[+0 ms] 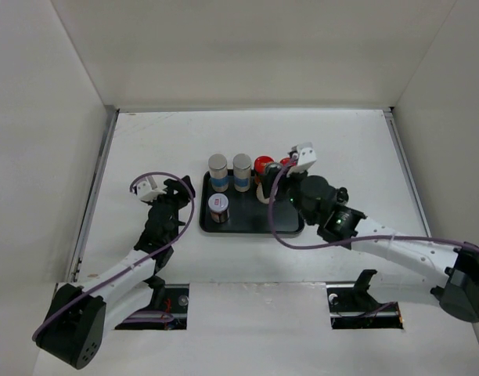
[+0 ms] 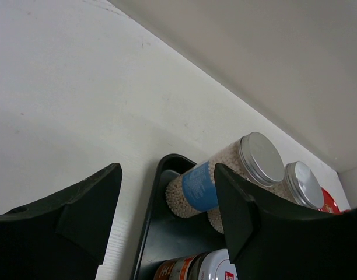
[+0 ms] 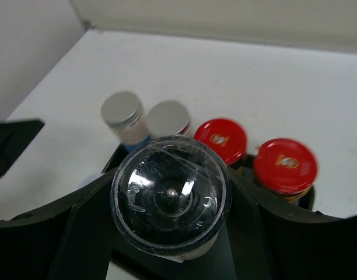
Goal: Organize the condiment bottles
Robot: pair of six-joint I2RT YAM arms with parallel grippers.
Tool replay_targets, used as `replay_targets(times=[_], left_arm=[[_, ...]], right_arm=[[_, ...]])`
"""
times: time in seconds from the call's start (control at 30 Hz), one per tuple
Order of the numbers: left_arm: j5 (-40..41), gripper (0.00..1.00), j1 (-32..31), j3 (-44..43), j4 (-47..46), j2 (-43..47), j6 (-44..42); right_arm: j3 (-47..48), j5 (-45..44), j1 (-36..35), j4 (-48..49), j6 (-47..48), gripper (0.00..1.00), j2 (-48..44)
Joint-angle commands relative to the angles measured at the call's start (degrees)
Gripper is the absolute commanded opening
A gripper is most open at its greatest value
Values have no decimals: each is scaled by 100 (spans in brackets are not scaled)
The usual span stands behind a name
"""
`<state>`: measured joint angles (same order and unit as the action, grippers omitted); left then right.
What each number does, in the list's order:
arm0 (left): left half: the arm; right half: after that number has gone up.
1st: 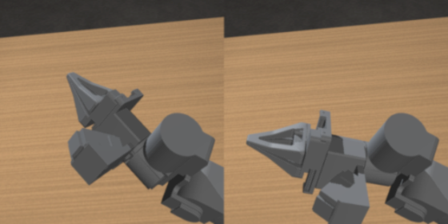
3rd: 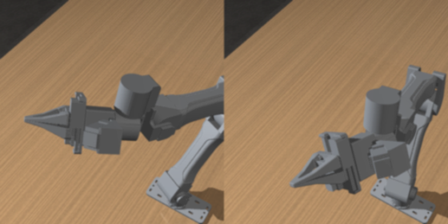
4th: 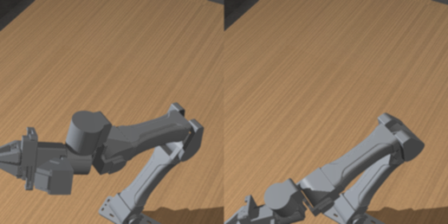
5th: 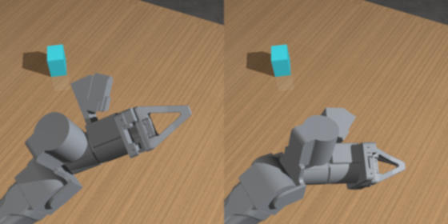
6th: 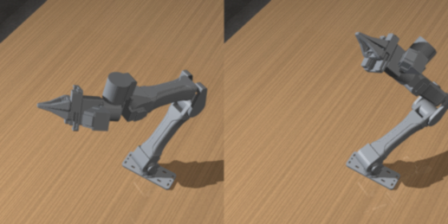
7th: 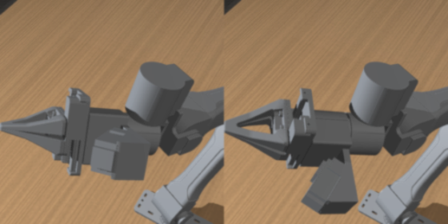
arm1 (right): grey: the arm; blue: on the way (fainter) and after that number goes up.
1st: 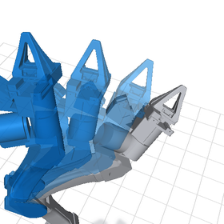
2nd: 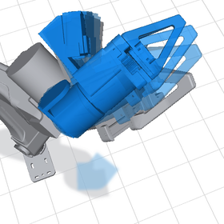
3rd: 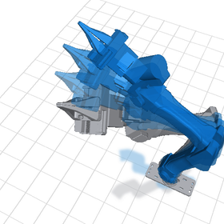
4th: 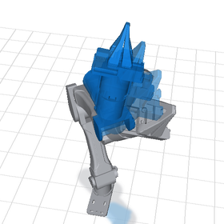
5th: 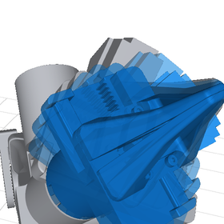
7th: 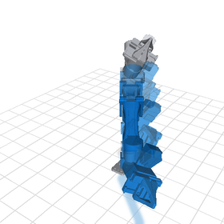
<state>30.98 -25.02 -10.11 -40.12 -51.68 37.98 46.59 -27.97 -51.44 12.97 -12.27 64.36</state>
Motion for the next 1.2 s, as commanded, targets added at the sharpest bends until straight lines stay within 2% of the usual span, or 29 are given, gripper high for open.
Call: replay_targets(times=[0.0, 0.23, 0.53, 0.6, 0.7, 0.83, 1.0, 1.17], left_arm=[[110, 63, 45, 88, -242, 114, 17], [48, 66, 28, 62, -251, 61, 26], [75, 67, 19, 79, -259, 79, 26], [40, 67, 62, 71, -277, 9, 34], [22, 67, 19, 62, -242, 79, 34], [22, 67, 63, 88, -251, 88, 43], [66, 67, 1, 88, -242, 167, 34], [57, 67, -69, 97, -190, 351, 8]], right_arm=[[0, 98, -309, 522, -240, 59, 198], [166, 283, -590, 829, -583, 60, 1367], [184, -112, -1021, 1208, -636, 64, 2133], [184, -121, -1056, 1190, -662, 71, 2195], [202, -156, -1083, 1094, -610, 88, 2213], [228, -192, -1083, 777, -601, 100, 1836], [-158, -718, -837, 637, -355, 100, 782], [-729, -2491, 84, -267, -407, 98, -537]])
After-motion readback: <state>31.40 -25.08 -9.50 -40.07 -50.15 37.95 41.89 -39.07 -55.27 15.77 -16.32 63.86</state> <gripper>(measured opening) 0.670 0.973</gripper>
